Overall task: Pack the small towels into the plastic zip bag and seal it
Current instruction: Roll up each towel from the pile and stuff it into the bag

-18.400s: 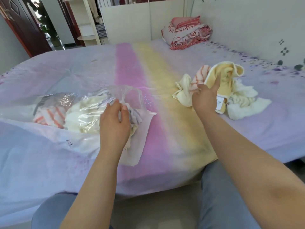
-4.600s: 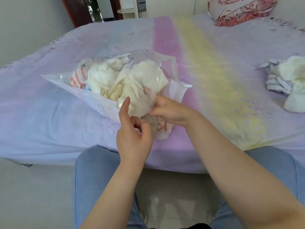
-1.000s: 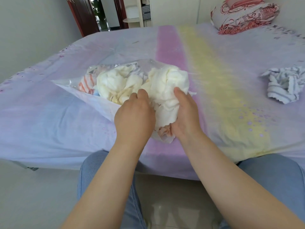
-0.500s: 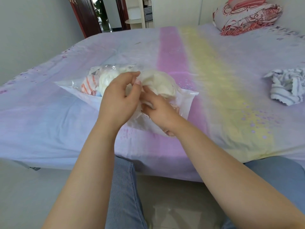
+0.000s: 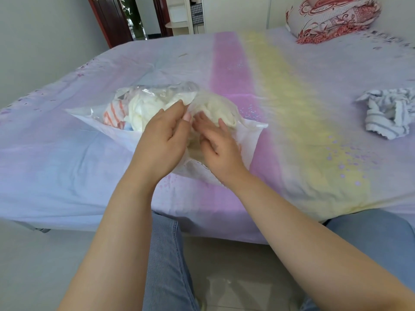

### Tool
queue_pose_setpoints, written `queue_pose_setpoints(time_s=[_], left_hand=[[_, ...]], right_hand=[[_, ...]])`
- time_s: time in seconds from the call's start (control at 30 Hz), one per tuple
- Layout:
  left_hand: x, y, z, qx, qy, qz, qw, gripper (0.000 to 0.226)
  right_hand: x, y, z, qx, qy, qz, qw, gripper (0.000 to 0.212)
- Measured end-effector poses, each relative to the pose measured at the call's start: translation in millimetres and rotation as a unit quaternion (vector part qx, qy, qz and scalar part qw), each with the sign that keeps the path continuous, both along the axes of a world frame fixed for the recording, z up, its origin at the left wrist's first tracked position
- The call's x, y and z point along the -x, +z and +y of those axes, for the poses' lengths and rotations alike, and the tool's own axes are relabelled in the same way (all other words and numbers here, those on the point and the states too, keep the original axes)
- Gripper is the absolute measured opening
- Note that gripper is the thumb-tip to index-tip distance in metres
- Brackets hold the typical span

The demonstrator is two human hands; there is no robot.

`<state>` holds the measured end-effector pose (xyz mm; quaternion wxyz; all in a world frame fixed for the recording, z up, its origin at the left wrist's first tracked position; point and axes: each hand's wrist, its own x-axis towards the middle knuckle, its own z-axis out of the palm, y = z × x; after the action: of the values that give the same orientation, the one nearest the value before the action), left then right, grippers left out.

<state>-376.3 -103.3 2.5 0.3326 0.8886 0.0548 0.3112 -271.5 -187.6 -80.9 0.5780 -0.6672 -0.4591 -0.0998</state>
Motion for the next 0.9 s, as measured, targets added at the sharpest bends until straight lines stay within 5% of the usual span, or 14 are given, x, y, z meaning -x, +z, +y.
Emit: queue_pose_setpoints(time_s=[0.17,0.23,0.5,0.7,0.9], left_hand=[[3.2,1.0,-2.6,0.024,-0.026,0.016,0.999,0.030],[5.1,2.4,-1.4,0.050,-0.027,0.006,0.998,0.029],[-1.2,-8.7,-13.1,0.043,0.026,0.080,0.995,0.022],[-16.1,-7.4,-57.6,-0.169,0.094,0.048,0.980,0.016],[-47.7,-34.3,-124.0,-0.214,-0.056,0.049,0.974,0.019]], right_hand=[[-7.9,42.0,43.2,0.252,0.044,-0.041,0.966,0.023],[-16.8,44.5,53.3,0.285,0.035,-0.018,0.958,0.022],[-9.6,3.8,-27.1,-0.001,0.084,0.230,0.970,0.025],[-37.9,-30.6,-97.8,-0.065,-0.083,0.291,0.951,0.025],[-126.1,-38.5,-155.0,0.011,-0.389,0.270,0.881,0.026]])
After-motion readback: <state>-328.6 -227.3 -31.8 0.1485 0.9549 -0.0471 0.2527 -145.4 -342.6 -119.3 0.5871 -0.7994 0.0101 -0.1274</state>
